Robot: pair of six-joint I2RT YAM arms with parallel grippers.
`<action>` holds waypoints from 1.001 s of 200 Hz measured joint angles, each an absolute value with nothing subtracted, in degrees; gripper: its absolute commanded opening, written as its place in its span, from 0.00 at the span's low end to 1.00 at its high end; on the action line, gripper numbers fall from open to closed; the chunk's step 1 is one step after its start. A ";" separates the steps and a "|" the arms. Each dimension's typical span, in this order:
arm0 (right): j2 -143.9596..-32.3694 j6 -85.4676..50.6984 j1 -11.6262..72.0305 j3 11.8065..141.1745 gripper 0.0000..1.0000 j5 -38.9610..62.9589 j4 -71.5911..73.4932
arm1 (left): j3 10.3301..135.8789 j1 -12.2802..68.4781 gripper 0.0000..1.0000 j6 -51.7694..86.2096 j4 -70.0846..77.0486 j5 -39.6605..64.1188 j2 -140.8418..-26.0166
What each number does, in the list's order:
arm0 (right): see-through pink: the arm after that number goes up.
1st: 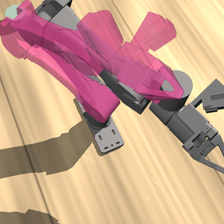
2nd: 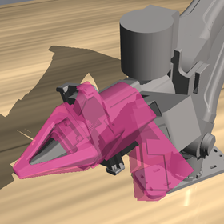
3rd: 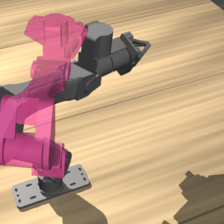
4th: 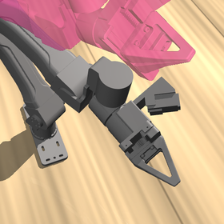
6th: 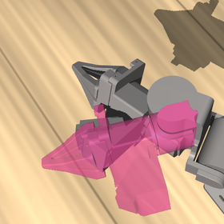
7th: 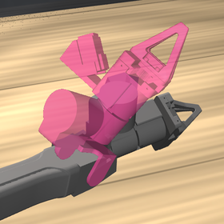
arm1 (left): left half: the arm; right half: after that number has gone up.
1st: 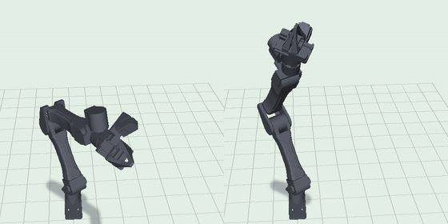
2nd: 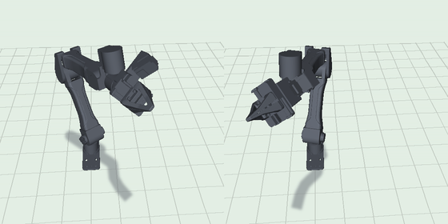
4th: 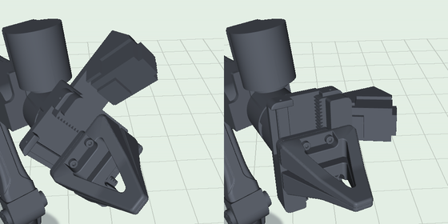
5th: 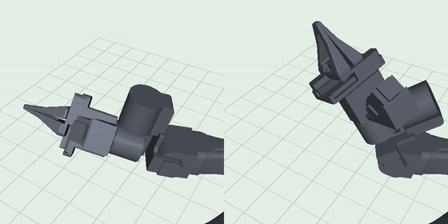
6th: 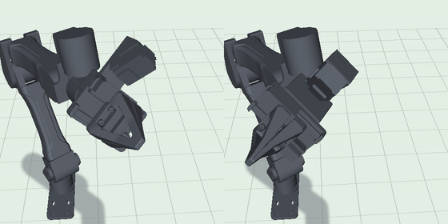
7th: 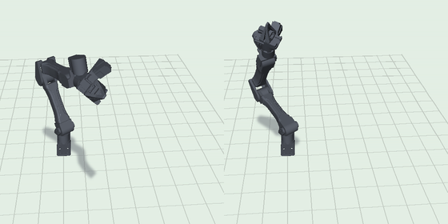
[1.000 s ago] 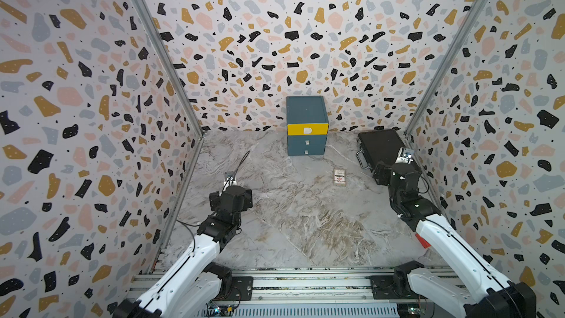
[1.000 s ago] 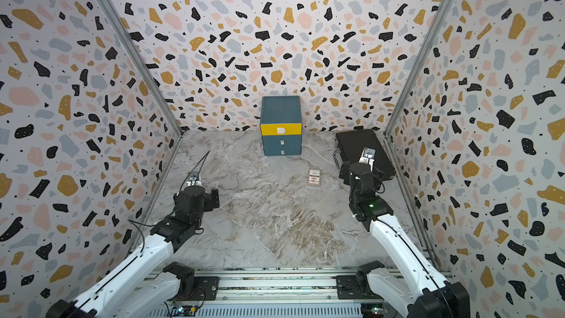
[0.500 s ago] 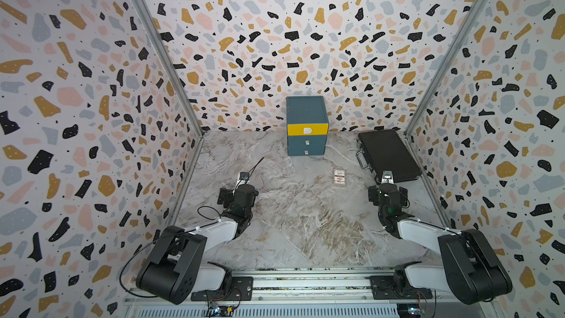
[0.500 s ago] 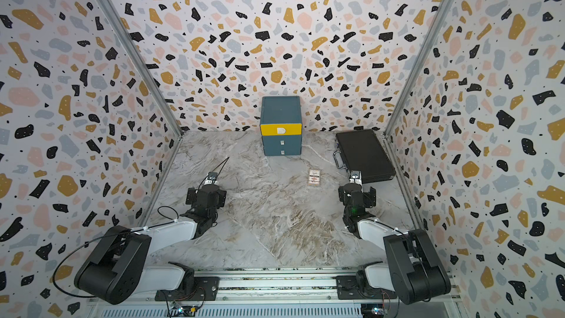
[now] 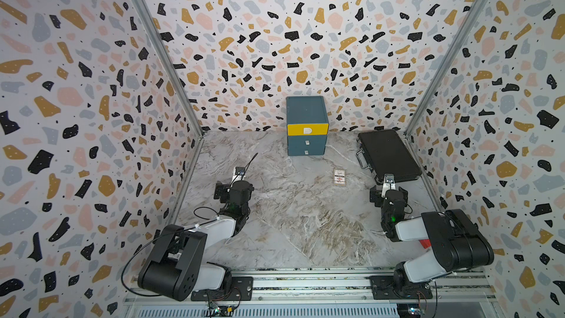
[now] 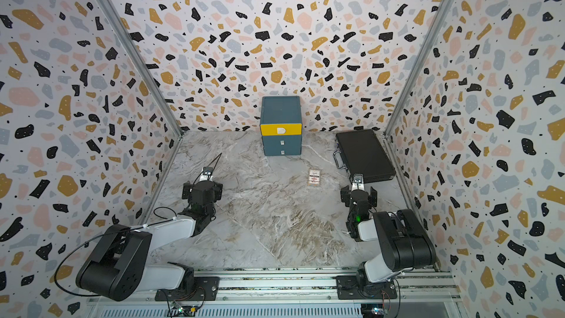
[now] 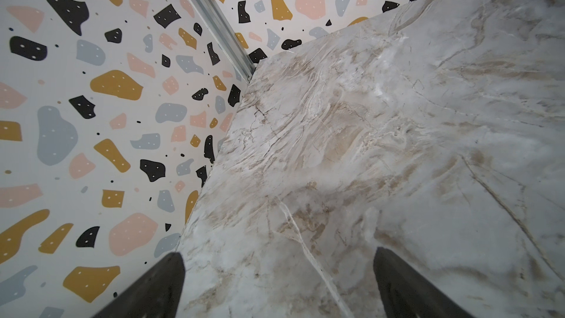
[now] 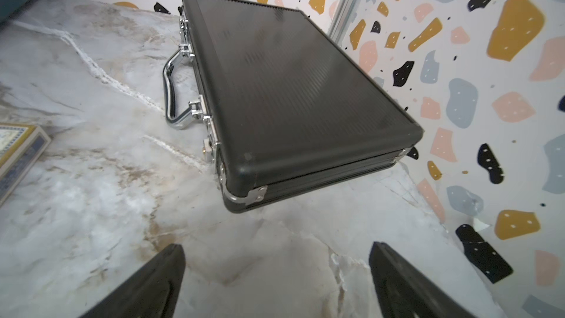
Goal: Put the binder clips in the drawer according to color
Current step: Reset both arms
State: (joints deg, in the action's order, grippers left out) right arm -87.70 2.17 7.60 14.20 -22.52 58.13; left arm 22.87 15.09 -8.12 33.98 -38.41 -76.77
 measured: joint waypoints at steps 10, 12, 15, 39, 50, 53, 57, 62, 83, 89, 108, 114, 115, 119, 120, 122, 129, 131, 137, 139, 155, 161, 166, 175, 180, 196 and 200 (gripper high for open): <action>-87.68 2.13 7.25 14.28 1.00 -21.56 58.02 | 22.22 15.09 1.00 -7.57 34.00 -38.52 -75.48; -87.70 2.13 7.14 14.33 1.00 -21.43 58.13 | 22.06 15.09 1.00 -7.40 34.00 -38.52 -75.26; -87.72 2.13 6.98 14.44 1.00 -21.32 58.26 | 21.89 15.09 1.00 -7.16 33.98 -38.57 -74.89; -87.64 1.61 6.22 16.08 1.00 -20.64 57.10 | 19.81 15.09 1.00 -2.96 34.48 -38.30 -71.53; -87.61 1.52 6.11 16.47 1.00 -20.45 57.04 | 18.94 15.07 1.00 -1.65 34.79 -38.22 -70.50; -87.59 1.50 6.11 16.51 1.00 -20.34 56.93 | 18.90 15.07 1.00 -1.37 34.81 -38.20 -70.50; -87.59 1.50 6.11 16.56 1.00 -20.34 56.90 | 18.90 15.05 1.00 -1.32 35.20 -38.06 -70.81; -87.59 1.48 6.11 16.58 1.00 -20.25 56.88 | 18.90 15.05 1.00 -1.26 36.01 -37.95 -71.46; -87.59 1.43 6.11 16.58 1.00 -20.08 56.82 | 18.90 14.61 1.00 -1.02 40.42 -36.99 -76.90; -87.59 1.43 6.11 16.58 1.00 -20.03 56.73 | 18.90 14.48 1.00 -1.10 41.23 -36.18 -78.52; -87.59 1.43 6.11 16.58 1.00 -19.92 56.71 | 18.79 14.04 1.00 -1.15 41.01 -34.06 -79.96; -87.59 1.41 6.11 16.58 1.00 -19.90 56.58 | 18.55 13.78 1.00 -1.13 41.91 -33.32 -79.85; -87.59 1.41 6.11 16.58 1.00 -19.90 56.58 | 18.52 13.76 1.00 -1.13 42.02 -33.28 -79.85; -87.59 1.41 6.11 16.58 1.00 -19.90 56.55 | 18.28 13.56 1.00 -1.15 42.87 -32.67 -79.83; -87.59 1.41 6.11 16.58 1.00 -19.90 56.53 | 18.24 13.52 1.00 -1.13 43.00 -32.58 -79.81; -87.59 1.41 6.11 16.58 1.00 -19.90 56.53 | 18.09 13.43 1.00 -1.10 43.35 -32.27 -79.79; -87.59 1.41 6.11 16.58 1.00 -19.88 56.55 | 17.43 13.13 1.00 -1.06 45.36 -31.48 -80.05; -87.59 1.43 6.11 16.58 1.00 -19.88 56.55 | 17.12 13.04 1.00 -1.06 46.33 -31.31 -80.27; -87.59 1.41 6.11 16.58 1.00 -19.88 56.53 | 16.32 12.78 1.00 -1.26 49.04 -30.70 -81.19; -87.59 1.41 6.11 16.58 1.00 -19.88 56.53 | 16.12 12.75 1.00 -1.28 49.67 -30.61 -81.43; -87.59 1.39 6.11 16.60 1.00 -19.88 56.53 | 15.46 12.34 1.00 -1.23 50.37 -29.45 -83.13; -87.59 1.39 6.11 16.62 1.00 -19.88 56.49 | 15.64 11.99 1.00 -1.08 49.32 -29.04 -83.02; -87.59 1.37 6.09 16.73 1.00 -19.90 56.16 | 15.68 11.64 1.00 -0.89 49.21 -28.38 -82.91; -87.59 1.32 6.00 17.08 1.00 -19.88 55.53 | 15.86 10.96 1.00 -0.60 49.39 -27.64 -82.89; -87.59 1.28 5.89 17.23 1.00 -19.73 55.31 | 15.97 10.41 1.00 -0.38 49.36 -27.20 -82.89; -87.59 1.10 5.56 17.76 1.00 -19.44 54.52 | 16.25 9.43 1.00 0.14 48.75 -26.26 -82.70; -87.59 1.06 5.45 17.87 1.00 -19.31 54.35 | 16.32 9.23 1.00 0.32 48.73 -26.09 -82.61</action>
State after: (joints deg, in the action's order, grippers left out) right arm -87.59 1.06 5.45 17.87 -19.31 54.35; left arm 16.32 9.23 0.32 48.73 -26.09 -82.61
